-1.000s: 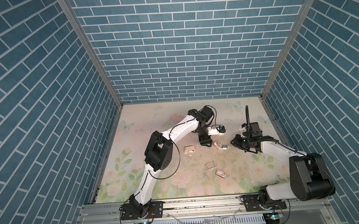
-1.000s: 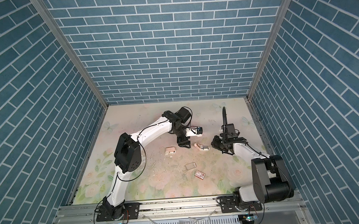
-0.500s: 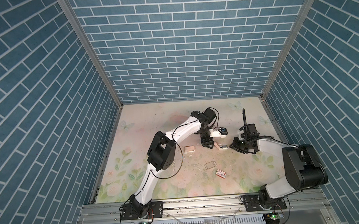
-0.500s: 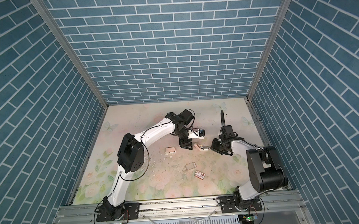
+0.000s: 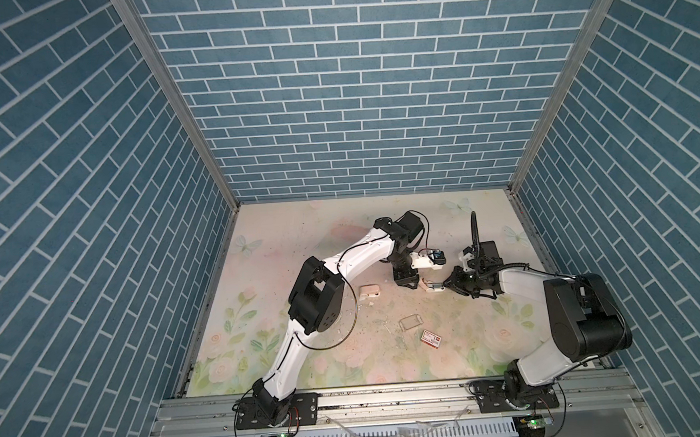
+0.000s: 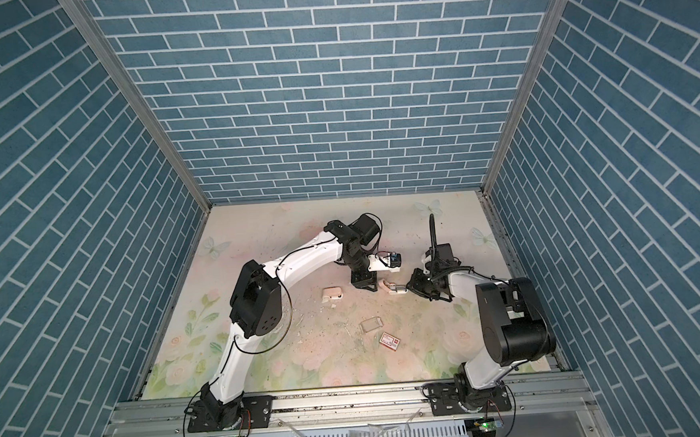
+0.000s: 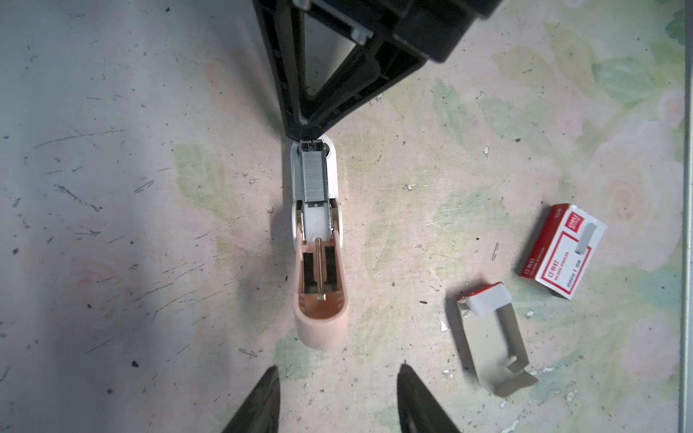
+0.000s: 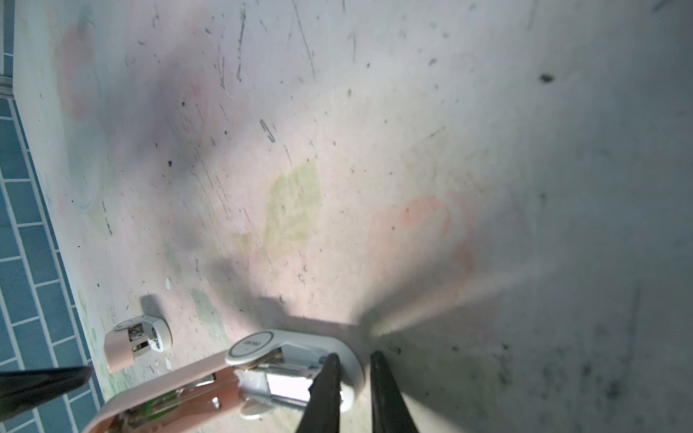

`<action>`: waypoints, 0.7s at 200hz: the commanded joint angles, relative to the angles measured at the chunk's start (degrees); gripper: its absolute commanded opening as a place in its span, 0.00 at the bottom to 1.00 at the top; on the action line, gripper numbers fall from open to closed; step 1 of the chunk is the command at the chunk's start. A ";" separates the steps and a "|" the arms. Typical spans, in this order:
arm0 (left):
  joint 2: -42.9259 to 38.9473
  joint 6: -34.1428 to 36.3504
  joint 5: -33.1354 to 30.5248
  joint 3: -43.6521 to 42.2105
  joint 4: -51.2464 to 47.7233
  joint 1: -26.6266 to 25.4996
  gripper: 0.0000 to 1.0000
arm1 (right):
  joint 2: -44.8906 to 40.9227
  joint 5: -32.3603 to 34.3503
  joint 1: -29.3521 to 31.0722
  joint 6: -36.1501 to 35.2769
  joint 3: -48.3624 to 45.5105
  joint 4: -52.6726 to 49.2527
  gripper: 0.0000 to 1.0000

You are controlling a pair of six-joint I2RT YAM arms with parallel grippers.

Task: Load the staples into the stapler
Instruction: 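Move the left gripper over the stapler's pink top while the right gripper holds the base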

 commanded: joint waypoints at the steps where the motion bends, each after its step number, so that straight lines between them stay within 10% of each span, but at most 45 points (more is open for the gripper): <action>1: 1.12 -0.29 0.20 -0.54 0.14 -0.25 0.51 | 1.17 -1.76 -0.17 -1.93 1.14 -0.44 0.17; 140: -0.24 -0.48 0.07 -4.38 2.19 -0.25 0.45 | 4.29 -5.85 0.74 -4.30 2.28 -1.01 0.14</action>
